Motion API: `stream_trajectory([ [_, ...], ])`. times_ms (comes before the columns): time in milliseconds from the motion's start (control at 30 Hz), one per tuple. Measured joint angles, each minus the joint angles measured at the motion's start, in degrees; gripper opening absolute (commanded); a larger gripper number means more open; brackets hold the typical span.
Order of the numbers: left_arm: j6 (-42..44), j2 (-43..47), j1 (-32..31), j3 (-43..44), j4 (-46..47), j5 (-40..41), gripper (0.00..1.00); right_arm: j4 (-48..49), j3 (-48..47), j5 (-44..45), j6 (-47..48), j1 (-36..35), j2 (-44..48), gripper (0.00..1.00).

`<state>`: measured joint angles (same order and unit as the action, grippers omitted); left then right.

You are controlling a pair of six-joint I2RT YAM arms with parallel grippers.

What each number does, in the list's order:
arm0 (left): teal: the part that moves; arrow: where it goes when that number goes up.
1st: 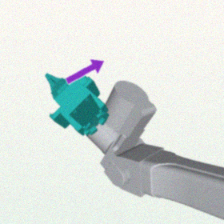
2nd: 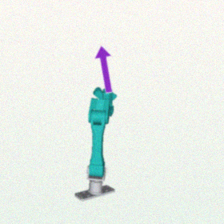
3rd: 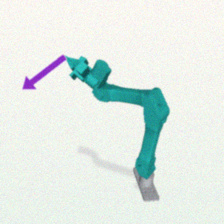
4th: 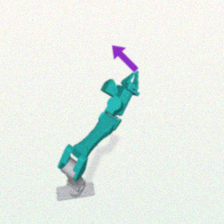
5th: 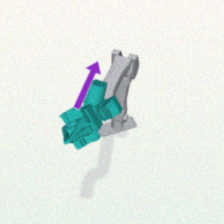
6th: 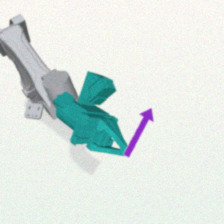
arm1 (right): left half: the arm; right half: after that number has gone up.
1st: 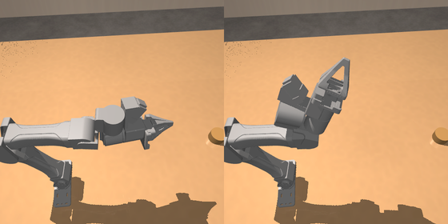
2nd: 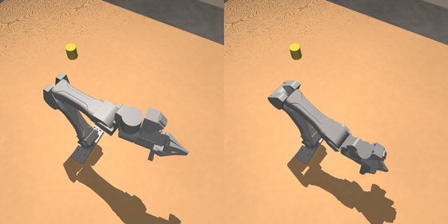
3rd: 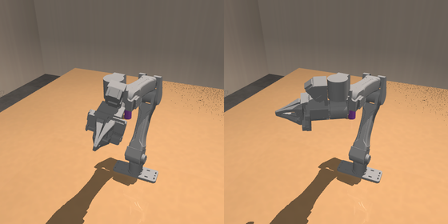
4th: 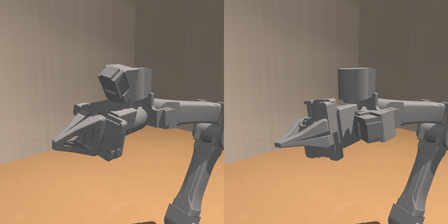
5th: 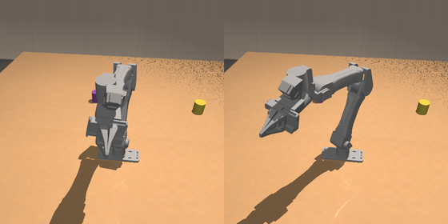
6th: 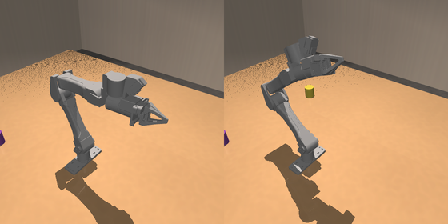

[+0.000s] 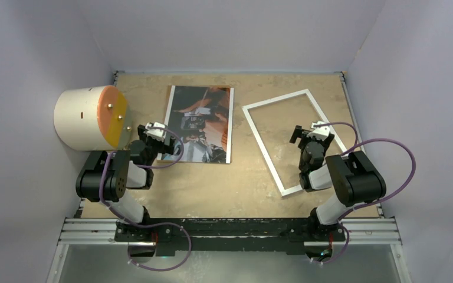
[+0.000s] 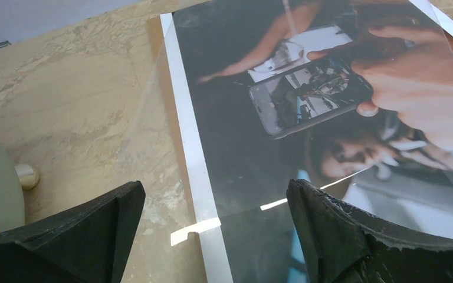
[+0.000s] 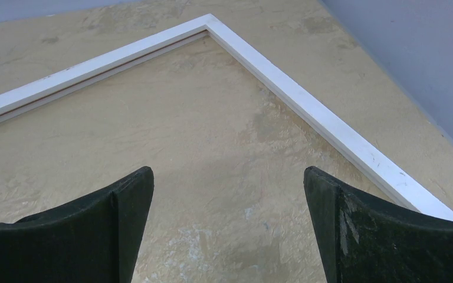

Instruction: Put the photo into the frame

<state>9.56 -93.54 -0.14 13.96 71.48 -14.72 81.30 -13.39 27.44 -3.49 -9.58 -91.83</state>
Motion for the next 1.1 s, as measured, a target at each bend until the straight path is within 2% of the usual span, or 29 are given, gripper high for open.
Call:
stream_trajectory([
  [533, -0.04, 0.2, 0.02, 0.15, -0.59, -0.02, 1.0, -0.63, 0.0, -0.02, -0.26, 0.02, 0.0, 0.99],
  [633, -0.15, 3.34, 0.02, 4.13, -10.27, -0.02, 1.0, -0.85, 0.0, 0.24, -0.33, 0.02, 0.02, 0.99],
  [800, 1.07, 8.17, 0.02, 19.87, -31.17, -1.11, 1.0, 0.48, 0.63, 0.44, 0.15, 0.0, 0.83, 0.99],
  [867, 2.25, 9.09, 0.02, 26.64, -40.02, -1.66, 1.0, -1.75, 0.9, 1.6, 0.28, -0.35, 3.52, 0.99],
  [967, 3.74, 9.11, 0.02, 35.26, -52.33, -2.14, 1.0, -15.15, -4.22, 4.96, -2.91, -0.55, 10.4, 0.99],
  [1100, 4.87, 8.94, 0.02, 43.34, -66.9, -2.86, 1.0, -36.48, -21.49, 7.37, -12.07, -0.39, 11.61, 0.99],
])
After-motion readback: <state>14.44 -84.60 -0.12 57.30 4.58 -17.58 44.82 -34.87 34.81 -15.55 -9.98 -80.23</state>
